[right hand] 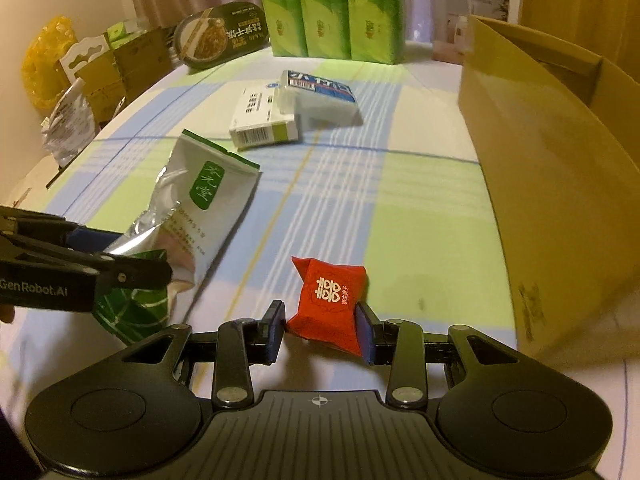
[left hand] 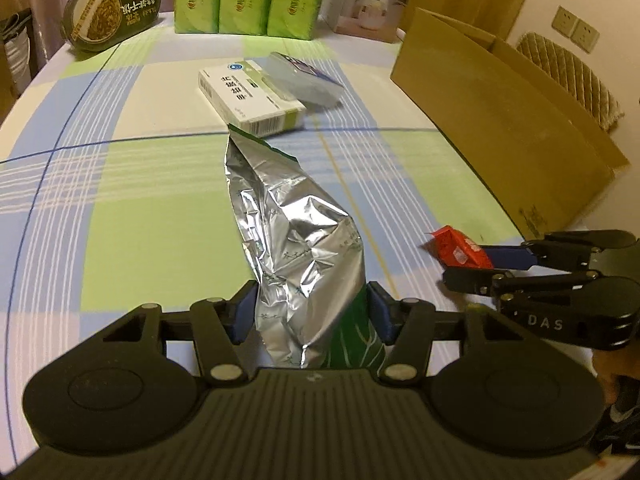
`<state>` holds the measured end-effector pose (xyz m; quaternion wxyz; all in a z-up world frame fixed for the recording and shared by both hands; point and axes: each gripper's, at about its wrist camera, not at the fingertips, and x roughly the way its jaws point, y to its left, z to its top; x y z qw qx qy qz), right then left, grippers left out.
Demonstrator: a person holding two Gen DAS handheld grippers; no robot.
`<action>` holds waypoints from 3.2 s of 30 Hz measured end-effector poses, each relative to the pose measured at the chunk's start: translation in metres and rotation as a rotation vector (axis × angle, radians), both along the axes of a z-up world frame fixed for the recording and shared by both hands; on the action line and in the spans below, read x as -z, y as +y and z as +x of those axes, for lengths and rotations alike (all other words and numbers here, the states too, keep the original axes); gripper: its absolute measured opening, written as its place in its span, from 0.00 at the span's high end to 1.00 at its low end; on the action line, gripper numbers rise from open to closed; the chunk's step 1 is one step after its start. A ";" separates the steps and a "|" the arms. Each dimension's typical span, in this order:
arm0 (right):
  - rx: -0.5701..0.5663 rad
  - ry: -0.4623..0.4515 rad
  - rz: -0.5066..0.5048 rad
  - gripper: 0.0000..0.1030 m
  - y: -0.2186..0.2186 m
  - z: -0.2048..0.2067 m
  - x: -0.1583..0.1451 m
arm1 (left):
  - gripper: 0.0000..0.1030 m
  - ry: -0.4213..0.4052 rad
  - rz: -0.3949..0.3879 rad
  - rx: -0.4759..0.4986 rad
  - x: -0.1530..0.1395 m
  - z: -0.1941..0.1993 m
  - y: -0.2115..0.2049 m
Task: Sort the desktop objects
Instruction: 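Grasp the red packet with the right gripper while the left grasps the foil bag, then carry the red packet and foil bag with both grippers over the cardboard box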
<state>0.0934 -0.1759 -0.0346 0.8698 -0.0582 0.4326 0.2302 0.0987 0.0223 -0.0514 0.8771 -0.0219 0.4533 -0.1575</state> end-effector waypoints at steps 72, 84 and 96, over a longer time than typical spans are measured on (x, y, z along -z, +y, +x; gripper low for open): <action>-0.024 -0.086 -0.059 0.71 -0.022 -0.031 0.012 | 0.49 0.097 0.105 0.020 0.008 -0.016 -0.037; -0.009 -0.117 -0.048 0.74 -0.025 -0.041 -0.002 | 0.52 0.084 0.083 0.019 -0.002 -0.038 -0.039; 0.012 -0.165 -0.029 0.74 -0.034 -0.051 -0.024 | 0.52 0.036 0.069 0.027 -0.027 -0.051 -0.047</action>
